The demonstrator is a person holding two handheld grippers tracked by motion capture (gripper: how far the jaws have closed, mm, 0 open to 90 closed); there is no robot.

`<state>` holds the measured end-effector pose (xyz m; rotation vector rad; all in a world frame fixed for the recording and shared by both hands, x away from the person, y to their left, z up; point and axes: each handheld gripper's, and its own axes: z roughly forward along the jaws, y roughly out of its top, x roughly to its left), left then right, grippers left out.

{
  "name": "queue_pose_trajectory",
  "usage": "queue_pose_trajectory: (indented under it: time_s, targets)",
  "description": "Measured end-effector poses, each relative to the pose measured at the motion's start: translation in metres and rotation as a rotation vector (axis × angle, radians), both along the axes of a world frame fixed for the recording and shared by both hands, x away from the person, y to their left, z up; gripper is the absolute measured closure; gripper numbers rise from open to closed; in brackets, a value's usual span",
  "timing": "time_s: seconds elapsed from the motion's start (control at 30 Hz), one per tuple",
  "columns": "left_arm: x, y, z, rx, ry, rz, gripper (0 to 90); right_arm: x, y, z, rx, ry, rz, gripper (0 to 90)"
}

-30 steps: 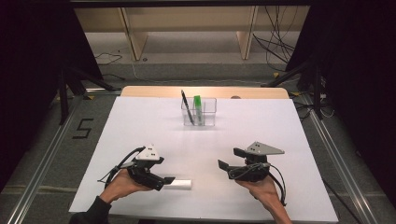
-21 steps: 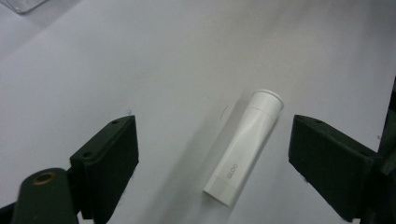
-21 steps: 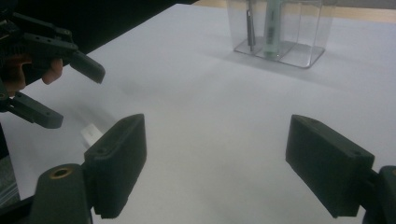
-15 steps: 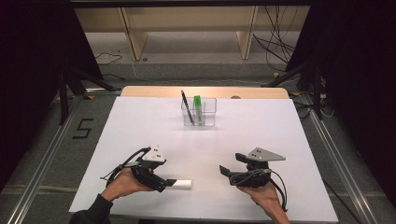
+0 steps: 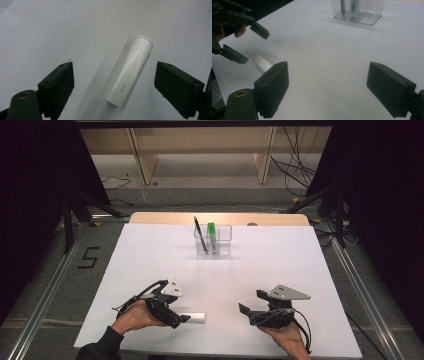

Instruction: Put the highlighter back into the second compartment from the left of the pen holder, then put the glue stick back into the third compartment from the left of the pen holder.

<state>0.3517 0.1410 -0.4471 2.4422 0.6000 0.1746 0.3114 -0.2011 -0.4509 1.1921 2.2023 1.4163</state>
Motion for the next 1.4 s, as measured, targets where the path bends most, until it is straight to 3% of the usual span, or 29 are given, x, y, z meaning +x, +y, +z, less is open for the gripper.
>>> queue_pose_trajectory:
  time_s: [0.23, 0.7, 0.87, 1.2, 1.4]
  targets:
    - [0.0, -0.004, -0.001, 0.048, -0.001, -0.012, 16.1, -0.006, -0.006, -0.003, 0.0, 0.008, -0.011, 18.6]
    - [0.001, -0.014, -0.003, 0.155, 0.012, -0.098, 21.5, -0.011, -0.007, -0.006, -0.003, 0.019, -0.008, 18.7]
    - [0.001, -0.019, -0.002, 0.182, 0.0, -0.115, 28.6, -0.015, -0.006, -0.007, -0.008, 0.02, 0.0, 18.8]
    - [0.0, -0.028, -0.013, 0.278, 0.0, -0.193, 37.9, -0.016, -0.002, -0.009, -0.015, 0.024, 0.012, 19.0]
    - [0.001, -0.032, -0.013, 0.304, 0.003, -0.215, 47.1, -0.016, -0.001, -0.009, -0.02, 0.024, 0.009, 19.0]
